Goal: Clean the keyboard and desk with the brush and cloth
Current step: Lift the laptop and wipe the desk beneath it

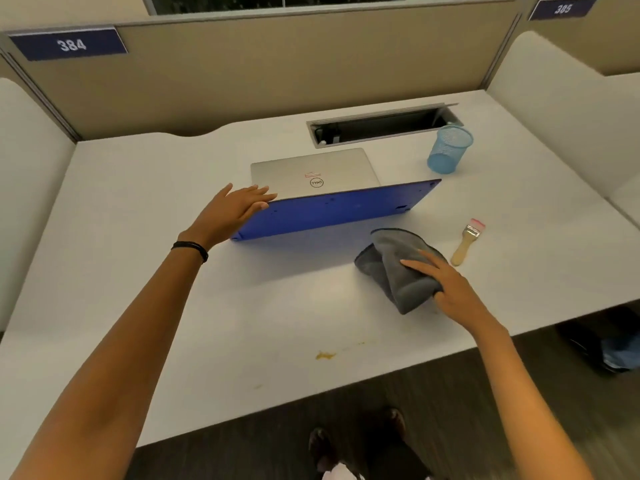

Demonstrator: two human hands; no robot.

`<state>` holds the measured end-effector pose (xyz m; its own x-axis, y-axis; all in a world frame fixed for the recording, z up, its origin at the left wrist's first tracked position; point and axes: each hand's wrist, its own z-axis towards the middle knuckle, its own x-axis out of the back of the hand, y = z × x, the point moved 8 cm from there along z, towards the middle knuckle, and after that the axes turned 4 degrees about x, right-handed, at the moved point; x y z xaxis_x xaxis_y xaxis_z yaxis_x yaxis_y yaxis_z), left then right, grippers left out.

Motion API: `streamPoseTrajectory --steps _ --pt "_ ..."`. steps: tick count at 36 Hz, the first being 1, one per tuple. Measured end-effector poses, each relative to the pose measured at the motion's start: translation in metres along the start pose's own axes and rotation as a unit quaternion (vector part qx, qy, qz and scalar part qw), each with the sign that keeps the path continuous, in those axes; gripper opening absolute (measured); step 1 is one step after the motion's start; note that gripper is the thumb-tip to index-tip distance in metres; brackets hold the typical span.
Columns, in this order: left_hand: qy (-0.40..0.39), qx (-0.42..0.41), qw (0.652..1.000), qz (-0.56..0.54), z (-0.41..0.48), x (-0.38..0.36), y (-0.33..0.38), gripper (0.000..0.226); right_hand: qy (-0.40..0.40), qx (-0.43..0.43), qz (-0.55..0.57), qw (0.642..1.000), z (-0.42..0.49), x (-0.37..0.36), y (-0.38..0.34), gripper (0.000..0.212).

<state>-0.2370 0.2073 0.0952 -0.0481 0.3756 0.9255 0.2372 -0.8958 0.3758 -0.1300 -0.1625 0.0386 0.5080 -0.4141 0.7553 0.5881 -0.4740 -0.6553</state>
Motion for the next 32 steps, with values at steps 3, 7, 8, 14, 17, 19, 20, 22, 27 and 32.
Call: streamPoseTrajectory --steps 3,7,8,14,17,19,20,22,27,32 --pt "0.007 -0.004 1.000 -0.001 -0.001 -0.001 0.002 0.053 -0.004 -0.058 -0.051 0.997 -0.023 0.005 0.041 0.070" --pt "0.003 -0.005 1.000 -0.003 -0.004 -0.003 0.003 0.053 -0.024 -0.189 -0.084 0.978 -0.067 -0.018 0.072 0.079" --pt "0.001 -0.005 1.000 -0.003 -0.004 -0.004 0.004 0.054 -0.026 -0.205 -0.094 0.974 -0.075 -0.026 0.072 0.081" --pt "0.010 -0.002 1.000 0.009 -0.008 -0.005 0.005 0.053 -0.047 -0.167 -0.095 0.980 -0.083 -0.066 0.031 0.083" --pt "0.010 0.002 1.000 0.014 -0.010 -0.007 0.006 0.055 -0.078 -0.128 -0.101 0.983 -0.076 -0.093 0.001 0.085" --pt "0.011 0.001 1.000 0.018 -0.010 -0.007 0.007 0.057 -0.095 -0.103 -0.103 0.985 -0.069 -0.110 -0.019 0.085" --pt "0.012 0.001 1.000 0.020 -0.011 -0.008 0.007 0.056 -0.103 -0.090 -0.106 0.985 -0.067 -0.119 -0.029 0.086" --pt "0.012 0.003 1.000 0.024 -0.011 -0.009 0.007 0.056 -0.121 -0.063 -0.108 0.985 -0.065 -0.139 -0.052 0.085" --pt "0.015 0.004 0.999 0.030 -0.012 -0.007 0.008 0.058 -0.190 0.037 -0.091 0.977 -0.062 -0.193 -0.119 0.079" --pt "0.015 0.009 0.999 0.038 -0.012 -0.008 0.010 0.046 -0.293 0.173 -0.046 0.939 -0.077 -0.257 -0.203 0.075"
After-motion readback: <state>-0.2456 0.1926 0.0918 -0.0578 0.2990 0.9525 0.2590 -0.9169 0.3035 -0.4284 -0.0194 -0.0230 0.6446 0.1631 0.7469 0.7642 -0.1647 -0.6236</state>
